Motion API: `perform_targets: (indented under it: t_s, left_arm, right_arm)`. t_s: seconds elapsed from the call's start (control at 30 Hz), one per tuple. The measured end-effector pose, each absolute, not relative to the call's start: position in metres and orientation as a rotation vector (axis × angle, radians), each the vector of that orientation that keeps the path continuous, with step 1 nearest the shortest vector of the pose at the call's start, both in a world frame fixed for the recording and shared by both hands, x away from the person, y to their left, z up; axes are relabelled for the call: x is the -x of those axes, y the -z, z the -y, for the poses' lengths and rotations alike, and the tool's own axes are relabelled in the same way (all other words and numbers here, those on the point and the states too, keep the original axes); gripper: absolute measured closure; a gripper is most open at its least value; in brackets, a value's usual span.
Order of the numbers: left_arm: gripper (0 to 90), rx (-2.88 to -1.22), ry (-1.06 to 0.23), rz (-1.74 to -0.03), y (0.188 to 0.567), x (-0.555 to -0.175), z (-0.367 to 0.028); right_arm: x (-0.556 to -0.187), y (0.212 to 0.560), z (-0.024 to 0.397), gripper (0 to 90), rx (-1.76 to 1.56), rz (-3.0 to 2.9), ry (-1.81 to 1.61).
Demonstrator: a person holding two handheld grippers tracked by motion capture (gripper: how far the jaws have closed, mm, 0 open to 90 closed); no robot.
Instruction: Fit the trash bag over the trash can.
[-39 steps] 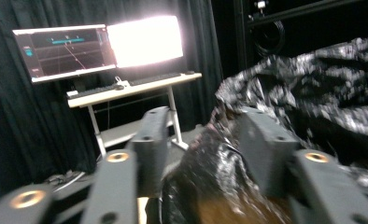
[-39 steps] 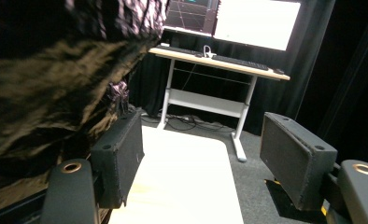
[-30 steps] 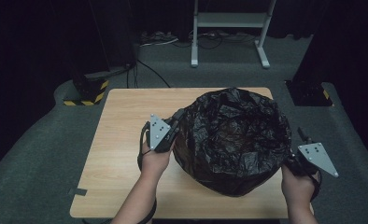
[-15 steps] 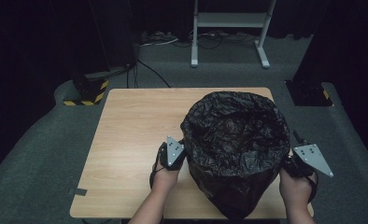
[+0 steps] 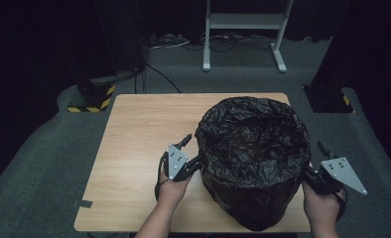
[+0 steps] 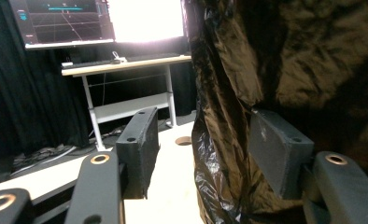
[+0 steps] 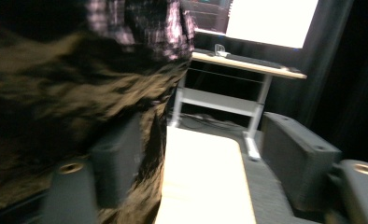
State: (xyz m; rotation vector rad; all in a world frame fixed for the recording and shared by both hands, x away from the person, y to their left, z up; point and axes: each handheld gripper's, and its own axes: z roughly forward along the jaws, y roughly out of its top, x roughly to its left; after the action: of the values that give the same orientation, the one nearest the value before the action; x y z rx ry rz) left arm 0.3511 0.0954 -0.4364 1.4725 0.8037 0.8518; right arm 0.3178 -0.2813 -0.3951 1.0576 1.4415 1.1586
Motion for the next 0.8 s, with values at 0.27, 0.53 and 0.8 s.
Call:
perform_targets:
  t_s: [0.27,0.53,0.8]
  left_arm:
    - [25.6,-1.496,-0.83,-0.805,0.446,-0.351,-0.067]
    - [14.0,-1.457,-0.863,-0.837,0.445,-0.336,-0.092]
    - [13.7,-1.51,-0.897,-0.913,0.46,-0.323,-0.143]
  right_arm:
    - [-0.327,0.404,0.318,26.7,-1.122,-1.449,-1.117]
    - [-0.329,0.414,0.322,24.8,-1.123,-1.486,-1.111]
    - [-0.331,0.42,0.307,25.2,-1.082,-1.526,-1.179]
